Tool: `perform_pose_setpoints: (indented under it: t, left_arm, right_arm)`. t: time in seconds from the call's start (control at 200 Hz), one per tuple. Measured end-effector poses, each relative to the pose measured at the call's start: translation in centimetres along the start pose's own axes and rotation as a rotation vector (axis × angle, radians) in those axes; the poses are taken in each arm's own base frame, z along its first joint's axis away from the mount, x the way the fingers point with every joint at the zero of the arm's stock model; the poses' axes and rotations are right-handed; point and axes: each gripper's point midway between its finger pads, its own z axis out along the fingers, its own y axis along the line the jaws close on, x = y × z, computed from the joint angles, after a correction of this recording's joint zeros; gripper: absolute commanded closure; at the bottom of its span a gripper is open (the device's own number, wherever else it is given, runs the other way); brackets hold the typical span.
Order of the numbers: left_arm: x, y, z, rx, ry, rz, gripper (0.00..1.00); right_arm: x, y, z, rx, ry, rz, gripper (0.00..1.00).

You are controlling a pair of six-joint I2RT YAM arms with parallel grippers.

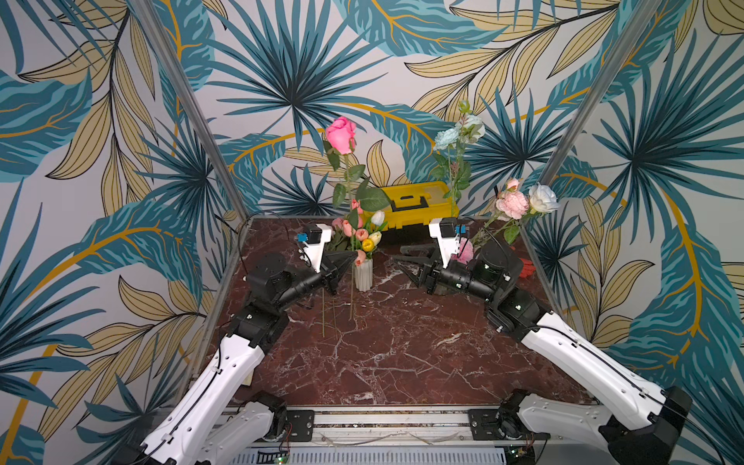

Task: Pick out pink flowers from the vase
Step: Place the flower at the center of the board.

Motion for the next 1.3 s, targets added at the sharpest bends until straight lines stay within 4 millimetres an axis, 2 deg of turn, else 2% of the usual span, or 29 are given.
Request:
perform_pose_setpoints:
  t: [0.18, 0.285, 0.35, 0.451, 0.521, 0.621, 0.726, 0.821, 0.991, 1.302]
  left_arm:
    - [-0.7, 4.1, -2.8, -0.249, -0.037, -0.038, 1.00]
    - [0.3, 7.3, -3.7, -0.378, -0.010, -0.087, 1.00]
    - [1.6, 9.4, -3.5, -0.430, 0.029, -0.128, 1.00]
    - [4.7, 12.6, -2.5, -0.487, 0.120, -0.198, 1.00]
    - [8.2, 14.8, -1.6, -0.524, 0.223, -0.259, 1.00]
    - [13.0, 17.0, -0.7, -0.553, 0.362, -0.336, 1.00]
    - [17.5, 18.2, -0.1, -0.560, 0.508, -0.413, 1.00]
    - [19.9, 19.1, 0.8, -0.546, 0.608, -0.461, 1.00]
    - [22.0, 20.7, 2.2, -0.540, 0.702, -0.488, 1.00]
    - [24.6, 23.6, 4.1, -0.566, 0.797, -0.524, 1.00]
  right_arm:
    - [-0.1, -0.2, -1.4, 0.051, 0.010, -0.046, 0.52]
    - [0.1, -0.7, -2.0, 0.090, 0.026, -0.064, 0.52]
    - [0.3, -0.9, -2.4, 0.109, 0.036, -0.070, 0.52]
    - [0.4, -1.3, -2.9, 0.144, 0.045, -0.080, 0.52]
    - [0.5, -1.7, -3.3, 0.177, 0.051, -0.081, 0.52]
    - [0.1, -2.1, -4.0, 0.216, 0.036, -0.089, 0.52]
    - [-0.1, -2.3, -4.9, 0.243, 0.017, -0.097, 0.52]
    - [0.1, -2.4, -5.5, 0.259, 0.011, -0.099, 0.52]
    - [0.9, -2.6, -6.1, 0.273, 0.014, -0.097, 0.52]
    - [-0.1, -1.9, -8.2, 0.288, -0.019, -0.127, 0.51]
